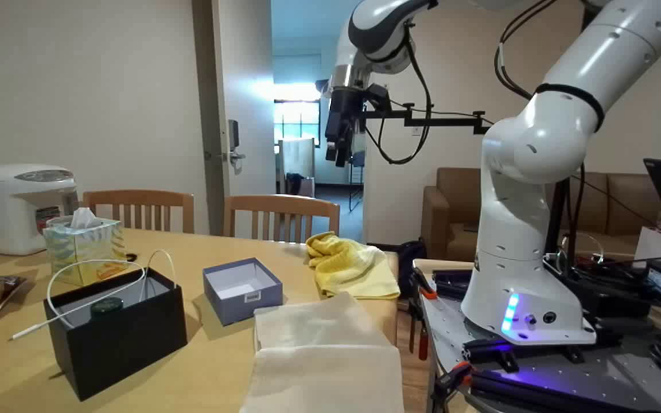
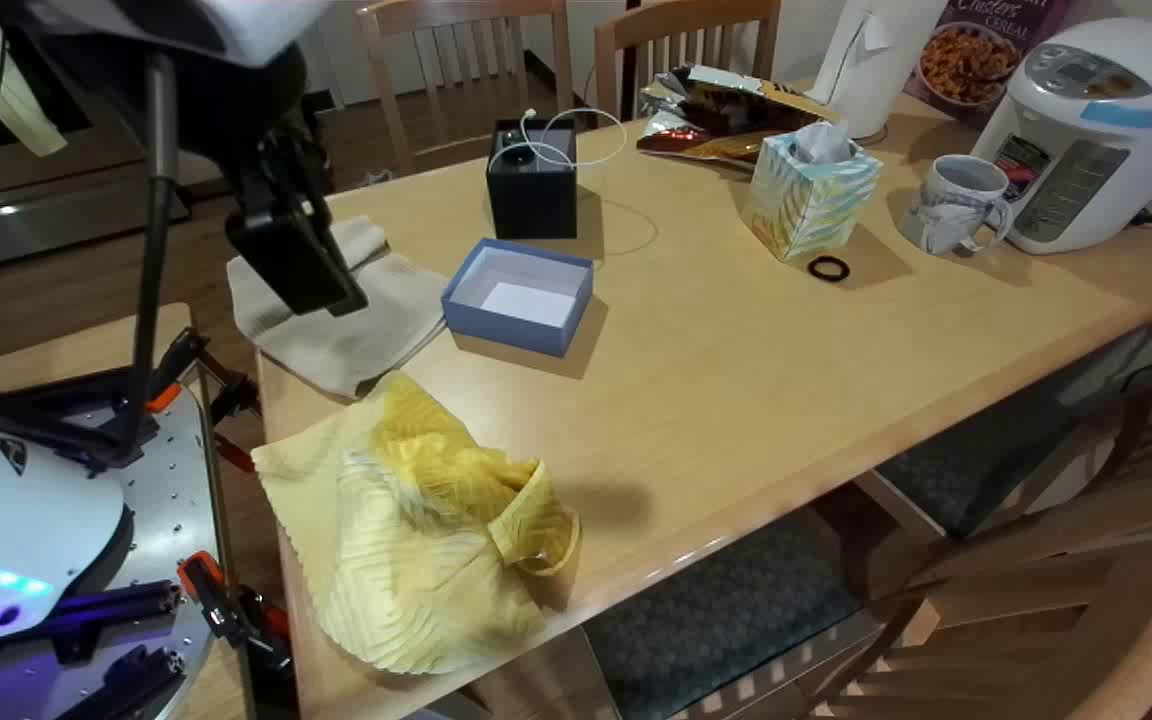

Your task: Use the yellow towel to wipe the tabletop

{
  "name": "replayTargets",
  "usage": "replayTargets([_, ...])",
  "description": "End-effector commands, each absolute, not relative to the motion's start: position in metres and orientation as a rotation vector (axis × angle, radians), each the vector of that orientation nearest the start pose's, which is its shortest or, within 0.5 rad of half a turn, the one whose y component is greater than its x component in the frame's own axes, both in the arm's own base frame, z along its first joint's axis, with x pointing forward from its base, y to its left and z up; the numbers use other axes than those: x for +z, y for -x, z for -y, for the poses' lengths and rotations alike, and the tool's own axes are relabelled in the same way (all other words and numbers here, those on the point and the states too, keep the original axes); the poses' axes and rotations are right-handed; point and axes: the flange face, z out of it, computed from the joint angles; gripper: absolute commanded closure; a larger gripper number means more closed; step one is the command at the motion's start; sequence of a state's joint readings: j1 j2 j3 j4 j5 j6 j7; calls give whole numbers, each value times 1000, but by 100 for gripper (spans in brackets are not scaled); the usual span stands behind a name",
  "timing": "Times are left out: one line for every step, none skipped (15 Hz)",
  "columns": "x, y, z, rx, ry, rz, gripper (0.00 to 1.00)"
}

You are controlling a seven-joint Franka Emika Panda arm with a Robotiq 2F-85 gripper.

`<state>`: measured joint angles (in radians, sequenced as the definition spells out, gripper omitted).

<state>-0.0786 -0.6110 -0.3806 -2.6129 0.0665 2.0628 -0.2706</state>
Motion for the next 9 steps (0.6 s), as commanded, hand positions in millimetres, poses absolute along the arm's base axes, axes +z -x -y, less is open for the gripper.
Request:
replayTargets([438,-332,160,-160,2877,-228,0])
replayTargets([434,-335,159,-135,2870,-231,0])
replayTargets([430,-339,158,-114,2865,-228,0])
replayTargets([425,-343,158,-97,2890,-252,0])
replayTargets([421,-346,157,-75,2891,-249,0])
replayTargets([423,-348,155,-63,2881,-229,0])
replayTargets([428,-349,152,-98,2858,-205,0])
replayTargets([424,-341,154,-90,2879,-229,0])
replayTargets([423,-342,153,-85,2879,-229,0])
